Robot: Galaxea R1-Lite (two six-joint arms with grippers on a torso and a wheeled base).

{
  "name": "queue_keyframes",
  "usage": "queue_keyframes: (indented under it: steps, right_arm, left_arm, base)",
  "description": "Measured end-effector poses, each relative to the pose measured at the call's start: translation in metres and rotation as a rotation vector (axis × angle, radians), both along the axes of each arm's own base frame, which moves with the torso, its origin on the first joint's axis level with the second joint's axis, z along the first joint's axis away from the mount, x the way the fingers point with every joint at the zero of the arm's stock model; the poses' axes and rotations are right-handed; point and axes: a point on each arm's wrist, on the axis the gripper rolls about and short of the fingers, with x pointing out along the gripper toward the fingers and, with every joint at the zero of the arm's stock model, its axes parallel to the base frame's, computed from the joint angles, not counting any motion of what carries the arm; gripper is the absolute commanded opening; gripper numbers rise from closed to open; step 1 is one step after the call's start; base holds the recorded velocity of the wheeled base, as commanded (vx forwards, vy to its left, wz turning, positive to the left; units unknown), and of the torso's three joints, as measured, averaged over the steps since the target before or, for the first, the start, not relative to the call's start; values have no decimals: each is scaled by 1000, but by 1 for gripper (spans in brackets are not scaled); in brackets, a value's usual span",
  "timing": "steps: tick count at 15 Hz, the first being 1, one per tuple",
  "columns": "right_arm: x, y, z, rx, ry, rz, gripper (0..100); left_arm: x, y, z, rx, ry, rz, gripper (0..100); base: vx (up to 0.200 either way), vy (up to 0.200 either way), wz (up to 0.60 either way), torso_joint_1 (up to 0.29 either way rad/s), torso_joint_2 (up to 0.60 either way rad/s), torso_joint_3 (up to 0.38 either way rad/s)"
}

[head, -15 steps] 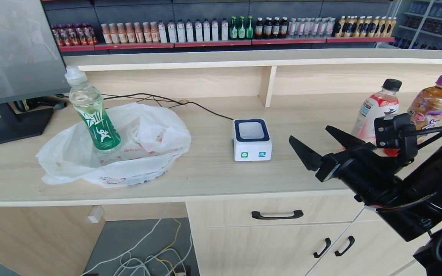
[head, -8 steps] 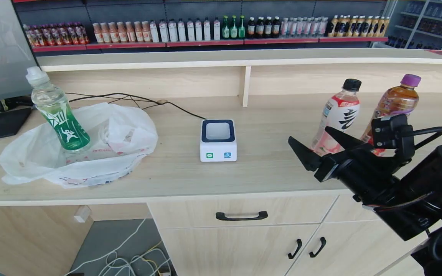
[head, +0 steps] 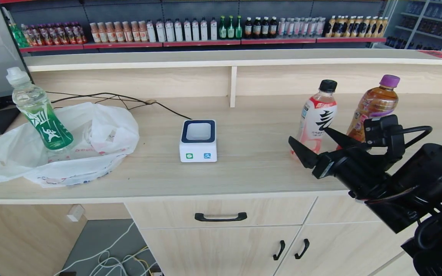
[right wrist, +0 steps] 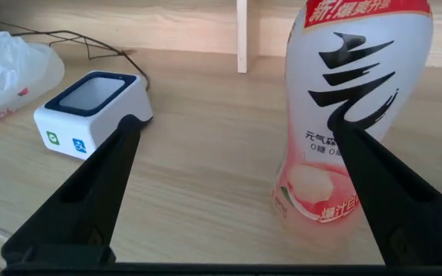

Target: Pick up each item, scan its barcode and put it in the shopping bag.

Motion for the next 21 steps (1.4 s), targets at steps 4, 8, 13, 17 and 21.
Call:
queue_keyframes:
  steps: [4,8,13,17,21]
  right_arm:
    - [13,-14,-1,0,-2,-62,100]
    - [14,-27,-4,-8,11,-108,100]
    - [22,-30,-2,-12,-7,-129,100]
    - [28,-29,-4,-27,-11,-135,100]
    - [38,-25,-5,-21,-18,-133,100]
  left_arm:
    - [0,0,0,0,0,0,100]
    - [0,0,0,1,0,-1,100]
    - [0,0,0,0,0,-1,100]
    - [0,0,0,0,0,-1,100]
    - [0,0,0,0,0,-1,100]
  base:
    - [0,0,0,0,0,0]
    - [0,0,0,0,0,0]
    - [0,0,0,0,0,0]
    - [0,0,0,0,0,0]
    - [0,0,0,0,0,0]
